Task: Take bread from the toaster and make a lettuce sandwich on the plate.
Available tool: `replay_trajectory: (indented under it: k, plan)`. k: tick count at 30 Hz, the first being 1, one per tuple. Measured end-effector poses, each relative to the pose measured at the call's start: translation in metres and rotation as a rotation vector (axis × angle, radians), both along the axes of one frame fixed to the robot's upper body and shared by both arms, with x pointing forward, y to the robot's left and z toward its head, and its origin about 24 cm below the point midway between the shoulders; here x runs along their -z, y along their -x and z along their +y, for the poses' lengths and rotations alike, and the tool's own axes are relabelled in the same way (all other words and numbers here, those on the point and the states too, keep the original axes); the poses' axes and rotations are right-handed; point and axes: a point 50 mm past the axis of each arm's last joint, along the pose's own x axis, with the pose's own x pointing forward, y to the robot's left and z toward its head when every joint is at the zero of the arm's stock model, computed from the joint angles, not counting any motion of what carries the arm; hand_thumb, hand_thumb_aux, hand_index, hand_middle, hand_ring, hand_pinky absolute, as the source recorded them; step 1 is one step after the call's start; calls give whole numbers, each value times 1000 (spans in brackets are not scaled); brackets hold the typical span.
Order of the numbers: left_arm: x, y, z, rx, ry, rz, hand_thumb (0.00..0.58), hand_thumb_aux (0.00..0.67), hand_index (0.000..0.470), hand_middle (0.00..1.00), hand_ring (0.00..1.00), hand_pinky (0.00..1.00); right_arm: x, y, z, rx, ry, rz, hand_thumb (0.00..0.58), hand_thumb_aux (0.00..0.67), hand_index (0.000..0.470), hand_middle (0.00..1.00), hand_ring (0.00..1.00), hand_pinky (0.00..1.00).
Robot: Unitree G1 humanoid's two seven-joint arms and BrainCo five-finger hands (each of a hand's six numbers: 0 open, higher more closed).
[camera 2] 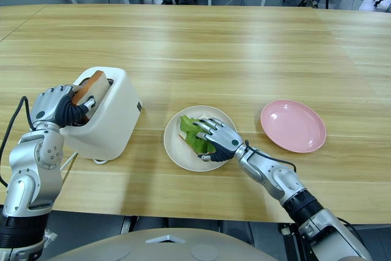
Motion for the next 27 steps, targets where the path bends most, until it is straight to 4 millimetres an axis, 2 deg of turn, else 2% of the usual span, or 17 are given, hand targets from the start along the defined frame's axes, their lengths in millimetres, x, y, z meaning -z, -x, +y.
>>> replay_trajectory:
  k: [4, 8, 12, 17, 20, 23, 27]
  plan:
    - [-14, 2, 1, 7, 5, -101, 580, 670, 460, 1000, 1000, 1000, -9, 0, -3, 26, -51, -19, 0, 0, 0, 0, 0, 0]
    - [-43, 6, -4, 43, 2, -268, 580, 670, 460, 1000, 1000, 1000, -20, -3, -4, 44, -119, -70, 0, 0, 0, 0, 0, 0]
    - [-74, 17, -19, 128, -18, -446, 580, 670, 460, 1000, 1000, 1000, -39, -1, -8, 59, -237, -158, 0, 0, 0, 0, 0, 0]
    - [-95, 28, -49, 319, 109, -563, 580, 670, 460, 1000, 1000, 1000, -64, -1, -27, 116, -408, -322, 0, 0, 0, 0, 0, 0]
    - [-87, 24, -81, 511, 339, -512, 580, 670, 460, 1000, 1000, 1000, -73, 8, -44, 117, -444, -446, 0, 0, 0, 0, 0, 0]
    - [-63, 15, -114, 660, 579, -359, 580, 670, 460, 1000, 1000, 1000, -79, 19, -58, 96, -442, -556, 0, 0, 0, 0, 0, 0]
    - [-26, 3, -145, 722, 799, -162, 580, 670, 460, 1000, 1000, 1000, -88, 31, -73, 76, -406, -660, 0, 0, 0, 0, 0, 0]
